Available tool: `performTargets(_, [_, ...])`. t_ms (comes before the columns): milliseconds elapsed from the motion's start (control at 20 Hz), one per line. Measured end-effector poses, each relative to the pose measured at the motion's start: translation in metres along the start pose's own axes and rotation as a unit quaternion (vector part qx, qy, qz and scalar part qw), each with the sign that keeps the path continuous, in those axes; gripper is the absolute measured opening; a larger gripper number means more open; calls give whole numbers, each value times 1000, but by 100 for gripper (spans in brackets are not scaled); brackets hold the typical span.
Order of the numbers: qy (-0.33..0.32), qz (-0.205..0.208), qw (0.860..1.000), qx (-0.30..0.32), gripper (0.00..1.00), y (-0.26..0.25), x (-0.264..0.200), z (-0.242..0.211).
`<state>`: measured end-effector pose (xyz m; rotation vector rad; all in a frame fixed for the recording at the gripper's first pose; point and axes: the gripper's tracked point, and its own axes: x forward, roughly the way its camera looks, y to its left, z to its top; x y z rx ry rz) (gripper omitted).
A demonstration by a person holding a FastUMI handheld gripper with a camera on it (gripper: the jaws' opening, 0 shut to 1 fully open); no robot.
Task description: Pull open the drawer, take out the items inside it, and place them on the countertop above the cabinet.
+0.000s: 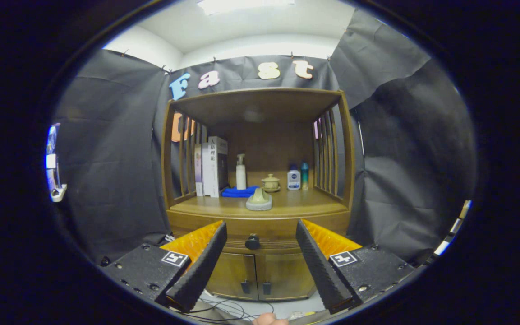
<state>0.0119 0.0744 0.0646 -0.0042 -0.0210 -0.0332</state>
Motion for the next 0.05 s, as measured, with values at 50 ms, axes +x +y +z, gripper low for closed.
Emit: performTargets(50, [-2,3,1000,0,99,-1,-1,1])
